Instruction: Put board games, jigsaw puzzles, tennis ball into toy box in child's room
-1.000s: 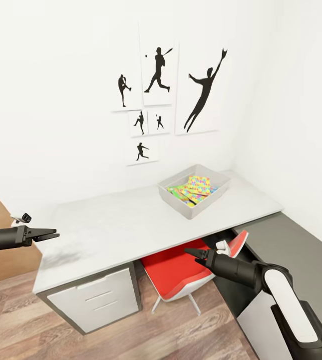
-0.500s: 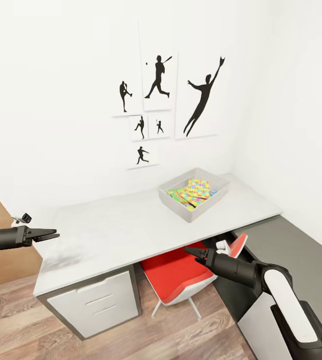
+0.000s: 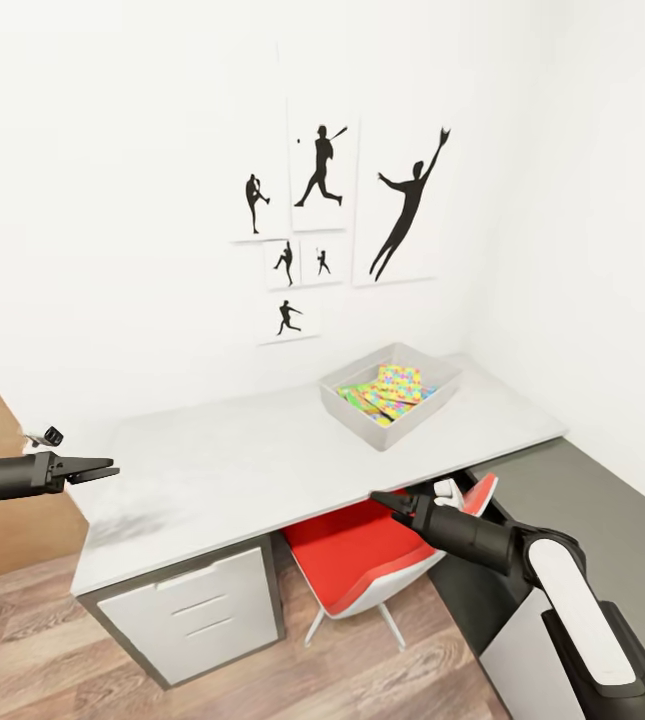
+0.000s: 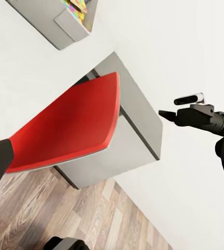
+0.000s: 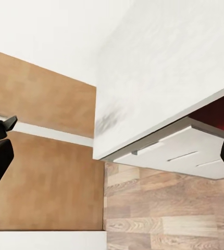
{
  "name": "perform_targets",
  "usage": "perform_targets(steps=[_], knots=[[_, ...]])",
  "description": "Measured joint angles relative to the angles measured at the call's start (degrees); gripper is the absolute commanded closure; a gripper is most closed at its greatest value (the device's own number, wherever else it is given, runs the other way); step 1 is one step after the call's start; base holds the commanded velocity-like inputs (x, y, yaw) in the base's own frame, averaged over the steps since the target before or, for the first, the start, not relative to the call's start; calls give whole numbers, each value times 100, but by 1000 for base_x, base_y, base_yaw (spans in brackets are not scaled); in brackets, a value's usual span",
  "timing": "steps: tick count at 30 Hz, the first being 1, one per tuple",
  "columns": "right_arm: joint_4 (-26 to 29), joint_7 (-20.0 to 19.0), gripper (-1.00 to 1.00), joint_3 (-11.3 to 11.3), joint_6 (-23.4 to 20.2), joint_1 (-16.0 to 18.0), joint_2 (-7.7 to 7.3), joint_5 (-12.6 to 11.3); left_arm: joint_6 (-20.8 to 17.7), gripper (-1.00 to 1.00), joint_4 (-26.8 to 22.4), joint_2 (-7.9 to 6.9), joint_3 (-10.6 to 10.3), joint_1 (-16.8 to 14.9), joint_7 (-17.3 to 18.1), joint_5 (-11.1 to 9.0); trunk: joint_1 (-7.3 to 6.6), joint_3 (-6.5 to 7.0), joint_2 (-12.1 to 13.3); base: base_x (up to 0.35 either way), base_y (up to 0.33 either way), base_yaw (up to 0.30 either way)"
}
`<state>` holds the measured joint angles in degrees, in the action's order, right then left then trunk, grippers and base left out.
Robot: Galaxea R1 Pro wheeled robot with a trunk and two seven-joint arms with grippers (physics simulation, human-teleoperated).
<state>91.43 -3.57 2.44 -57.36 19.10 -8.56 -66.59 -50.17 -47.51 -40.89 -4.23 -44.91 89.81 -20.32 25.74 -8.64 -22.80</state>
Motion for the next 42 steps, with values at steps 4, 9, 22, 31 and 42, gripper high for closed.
perform_targets(steps=[4,9,22,31,42], knots=[[-20,3,-100,4,2,0,4,0,-1,-100,1,0,0,0,0,1,0,24,0,0,10,72],[-29,3,-100,2,3,0,2,-2,3,-100,-1,0,-2,-1,0,2,0,35,1,0,163,26],[-29,7,-100,2,3,-1,5,0,15,-100,4,-1,-2,-3,0,-4,1,58,1,-18,50,-175],[-34,10,-100,6,4,-3,6,2,84,-100,3,-5,-2,-3,1,-19,2,83,1,-130,-36,-267],[-81,14,-100,1,11,-1,6,2,99,-100,4,-5,-2,-4,1,-18,1,113,1,-125,-22,-270]])
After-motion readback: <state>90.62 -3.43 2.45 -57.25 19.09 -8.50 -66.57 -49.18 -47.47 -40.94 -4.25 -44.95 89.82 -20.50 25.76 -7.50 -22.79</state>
